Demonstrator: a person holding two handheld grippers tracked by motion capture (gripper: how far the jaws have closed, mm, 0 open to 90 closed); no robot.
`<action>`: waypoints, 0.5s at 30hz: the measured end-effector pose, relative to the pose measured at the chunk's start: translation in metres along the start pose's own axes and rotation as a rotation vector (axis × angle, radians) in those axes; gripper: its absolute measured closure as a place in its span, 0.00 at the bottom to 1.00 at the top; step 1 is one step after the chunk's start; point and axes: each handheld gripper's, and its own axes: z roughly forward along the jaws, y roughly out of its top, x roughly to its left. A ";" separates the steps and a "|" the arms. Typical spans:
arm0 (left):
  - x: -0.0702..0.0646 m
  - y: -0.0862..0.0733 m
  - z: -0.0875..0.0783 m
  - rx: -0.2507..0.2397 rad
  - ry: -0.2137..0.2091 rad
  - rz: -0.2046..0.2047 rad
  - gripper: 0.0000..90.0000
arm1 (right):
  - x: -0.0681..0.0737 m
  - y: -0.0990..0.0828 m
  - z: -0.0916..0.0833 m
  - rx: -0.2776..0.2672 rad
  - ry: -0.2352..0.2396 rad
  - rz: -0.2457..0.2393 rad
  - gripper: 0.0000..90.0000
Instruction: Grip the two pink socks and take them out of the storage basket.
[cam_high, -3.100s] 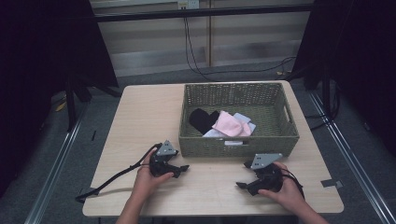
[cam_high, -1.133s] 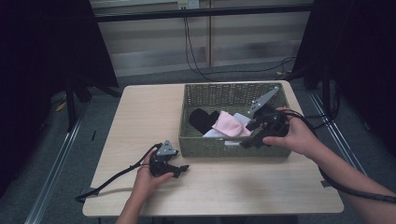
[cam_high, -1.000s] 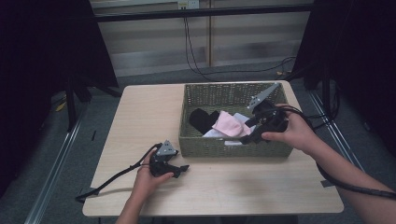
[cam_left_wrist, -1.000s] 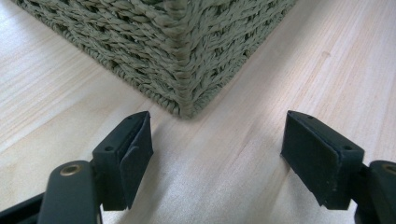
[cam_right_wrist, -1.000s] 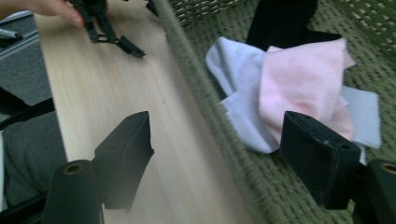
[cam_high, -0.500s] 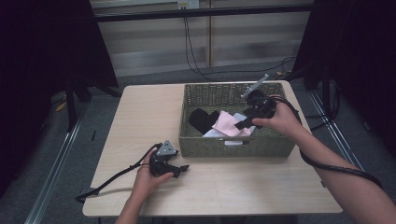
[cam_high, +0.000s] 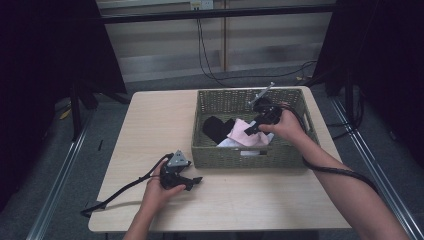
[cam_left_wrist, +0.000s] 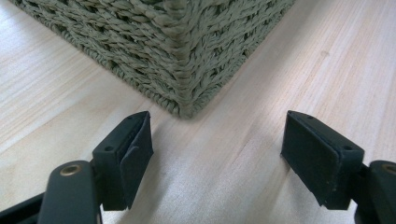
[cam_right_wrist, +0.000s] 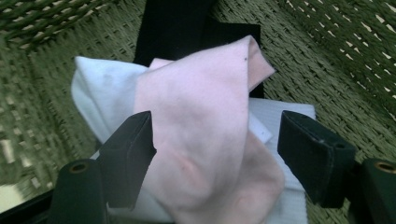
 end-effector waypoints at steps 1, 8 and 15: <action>0.000 0.000 0.000 0.000 0.000 0.000 0.27 | -0.001 0.001 0.003 0.000 0.002 0.003 0.30; 0.000 0.000 0.000 0.001 -0.002 0.002 0.27 | -0.001 0.009 0.020 0.004 0.018 0.009 0.29; 0.000 0.000 0.000 0.000 0.000 0.000 0.27 | 0.002 0.015 0.032 0.013 0.021 -0.020 0.63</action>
